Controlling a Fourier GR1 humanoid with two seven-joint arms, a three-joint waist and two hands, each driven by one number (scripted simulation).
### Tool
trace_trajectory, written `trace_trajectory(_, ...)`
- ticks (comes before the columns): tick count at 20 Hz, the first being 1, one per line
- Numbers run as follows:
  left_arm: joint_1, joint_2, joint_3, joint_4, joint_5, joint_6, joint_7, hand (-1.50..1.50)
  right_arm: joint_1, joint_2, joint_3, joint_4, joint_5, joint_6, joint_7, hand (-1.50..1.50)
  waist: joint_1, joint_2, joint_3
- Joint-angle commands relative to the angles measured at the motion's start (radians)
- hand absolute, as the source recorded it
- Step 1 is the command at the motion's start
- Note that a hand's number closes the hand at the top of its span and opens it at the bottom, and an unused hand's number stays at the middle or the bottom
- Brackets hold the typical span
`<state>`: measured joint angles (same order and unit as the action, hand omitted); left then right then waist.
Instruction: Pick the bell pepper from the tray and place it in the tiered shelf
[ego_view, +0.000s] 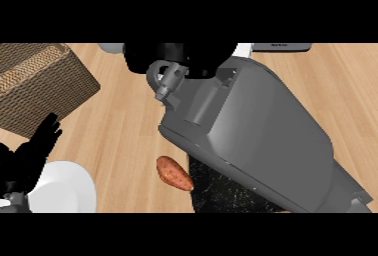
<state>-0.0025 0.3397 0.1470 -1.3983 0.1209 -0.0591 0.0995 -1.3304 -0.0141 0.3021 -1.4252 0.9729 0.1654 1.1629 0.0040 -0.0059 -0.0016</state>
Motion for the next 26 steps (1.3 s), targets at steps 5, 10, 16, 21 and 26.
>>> trace_trajectory(5,-0.007,-0.001,0.005,0.013,-0.008,-0.008,-0.007,0.0,-0.016,0.009,-0.073,0.168,0.102,0.026,0.077,1.5,0.003,0.006,0.001)
trace_trajectory(10,0.002,0.012,0.026,-0.002,0.012,-0.035,-0.005,0.0,0.005,-0.026,-0.162,0.251,0.105,-0.035,-0.058,1.5,0.008,0.007,0.001)
trace_trajectory(16,0.002,-0.03,-0.009,-0.012,-0.045,0.013,-0.009,0.0,0.03,0.001,-0.228,0.37,0.135,-0.17,-0.1,1.5,0.011,0.009,0.001)
trace_trajectory(21,0.036,-0.021,0.003,-0.1,-0.007,-0.01,0.049,0.0,0.04,-0.027,-0.303,0.389,0.17,-0.222,-0.046,-1.5,0.016,0.006,0.002)
trace_trajectory(26,0.004,-0.047,0.01,0.048,-0.063,0.009,-0.069,0.0,0.076,-0.021,-0.258,0.477,0.194,-0.211,-0.158,-1.5,0.005,0.009,0.001)
